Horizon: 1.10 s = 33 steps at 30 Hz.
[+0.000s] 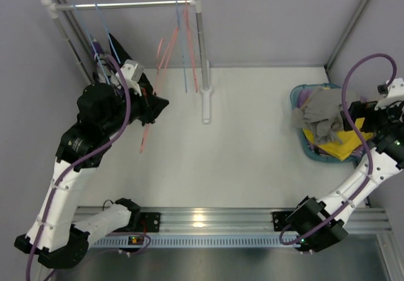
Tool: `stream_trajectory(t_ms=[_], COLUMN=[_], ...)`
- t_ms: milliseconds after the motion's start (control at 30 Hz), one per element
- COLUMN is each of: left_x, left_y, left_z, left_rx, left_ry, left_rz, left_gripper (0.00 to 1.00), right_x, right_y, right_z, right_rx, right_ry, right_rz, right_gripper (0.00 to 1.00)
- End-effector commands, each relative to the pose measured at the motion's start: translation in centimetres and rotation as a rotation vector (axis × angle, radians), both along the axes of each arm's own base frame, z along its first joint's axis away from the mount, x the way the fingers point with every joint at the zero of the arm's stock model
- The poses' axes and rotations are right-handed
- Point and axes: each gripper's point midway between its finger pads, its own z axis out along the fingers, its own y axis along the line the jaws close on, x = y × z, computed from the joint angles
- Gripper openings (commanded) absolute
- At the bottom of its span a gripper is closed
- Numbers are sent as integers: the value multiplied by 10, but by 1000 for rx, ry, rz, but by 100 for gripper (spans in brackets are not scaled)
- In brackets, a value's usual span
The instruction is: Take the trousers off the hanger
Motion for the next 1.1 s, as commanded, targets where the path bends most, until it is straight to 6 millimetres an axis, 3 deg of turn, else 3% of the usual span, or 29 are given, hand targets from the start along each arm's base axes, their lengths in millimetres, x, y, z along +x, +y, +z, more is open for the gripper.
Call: stream_trajectory(t_ms=[0, 133, 200, 333, 400, 467, 500, 533, 600, 667, 700, 733, 933, 1067], left_x=[-1, 8, 15, 48, 63, 89, 96, 111, 125, 144, 148, 167, 204, 227], left_y=[18, 42, 42, 33, 29, 25, 24, 22, 24, 26, 28, 27, 24, 16], left_z=[-8, -24, -34, -44, -30, -38, -23, -32, -18, -23, -14, -23, -27, -5], left_rx=[-1, -25, -37, -48, -58, -43, -57, -50, -71, -83, -95, -102, -112, -159], left_ry=[13, 73, 116, 192, 177, 223, 199, 235, 219, 250, 234, 267, 267, 192], left_rz=[66, 194, 204, 221, 224, 243, 248, 260, 280, 299, 301, 292, 261, 236], left_gripper=[0, 0, 0, 0, 0, 0, 0, 0, 0, 0, 0, 0, 0, 0], right_x=[-7, -9, -8, -4, 1, 6, 8, 9, 9, 7, 7, 6, 9, 9], right_y=[48, 63, 65, 67, 60, 51, 46, 44, 45, 50, 54, 59, 61, 61], right_z=[46, 75, 85, 109, 108, 100, 96, 92, 84, 83, 82, 84, 86, 83], right_rx=[64, 123, 144, 215, 218, 210, 200, 204, 229, 231, 242, 237, 243, 249], right_ry=[-127, -201, -219, -252, -254, -240, -233, -221, -197, -197, -198, -209, -216, -214], right_rz=[167, 174, 179, 177, 164, 145, 133, 131, 141, 160, 179, 194, 195, 192], right_gripper=[99, 99, 100, 99, 99, 100, 100, 100, 99, 100, 99, 99, 100, 100])
